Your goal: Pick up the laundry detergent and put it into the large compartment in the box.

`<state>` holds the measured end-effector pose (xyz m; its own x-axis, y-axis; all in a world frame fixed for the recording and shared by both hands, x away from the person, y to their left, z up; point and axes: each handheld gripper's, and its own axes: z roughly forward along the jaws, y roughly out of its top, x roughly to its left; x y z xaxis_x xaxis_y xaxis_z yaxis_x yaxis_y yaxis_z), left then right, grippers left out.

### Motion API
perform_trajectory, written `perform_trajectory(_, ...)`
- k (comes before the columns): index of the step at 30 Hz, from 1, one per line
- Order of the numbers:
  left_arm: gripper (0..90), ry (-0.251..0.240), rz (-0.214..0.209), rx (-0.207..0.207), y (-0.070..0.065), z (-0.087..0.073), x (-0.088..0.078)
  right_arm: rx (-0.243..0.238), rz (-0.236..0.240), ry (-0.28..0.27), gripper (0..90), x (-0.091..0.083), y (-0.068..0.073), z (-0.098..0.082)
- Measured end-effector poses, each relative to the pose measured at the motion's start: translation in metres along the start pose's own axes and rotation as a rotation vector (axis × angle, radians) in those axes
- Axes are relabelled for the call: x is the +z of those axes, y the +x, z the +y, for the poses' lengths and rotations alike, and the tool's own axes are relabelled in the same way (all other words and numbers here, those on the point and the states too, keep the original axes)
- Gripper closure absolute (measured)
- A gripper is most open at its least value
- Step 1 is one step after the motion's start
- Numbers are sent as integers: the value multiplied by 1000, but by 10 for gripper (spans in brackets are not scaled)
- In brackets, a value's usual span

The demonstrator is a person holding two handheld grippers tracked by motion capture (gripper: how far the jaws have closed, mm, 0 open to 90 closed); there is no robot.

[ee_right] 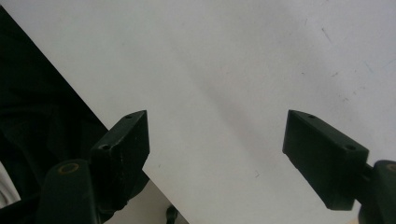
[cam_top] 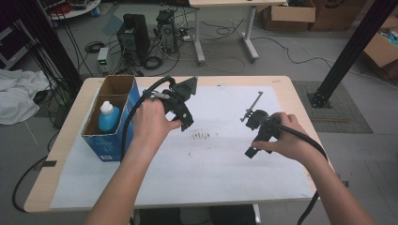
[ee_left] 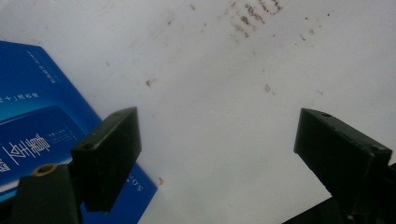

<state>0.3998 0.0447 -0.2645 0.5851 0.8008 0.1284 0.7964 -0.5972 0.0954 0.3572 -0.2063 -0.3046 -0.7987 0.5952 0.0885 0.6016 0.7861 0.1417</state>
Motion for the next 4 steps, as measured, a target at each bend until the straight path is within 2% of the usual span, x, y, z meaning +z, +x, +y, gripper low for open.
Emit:
perform_trajectory(3, 155, 1, 4, -3, 0, 0, -1, -10, -1, -4, 229, 0, 0, -1)
perform_trajectory(4, 155, 1, 5, -3, 0, -1, -1, 2, 2, -10, 229, -1, 0, -1)
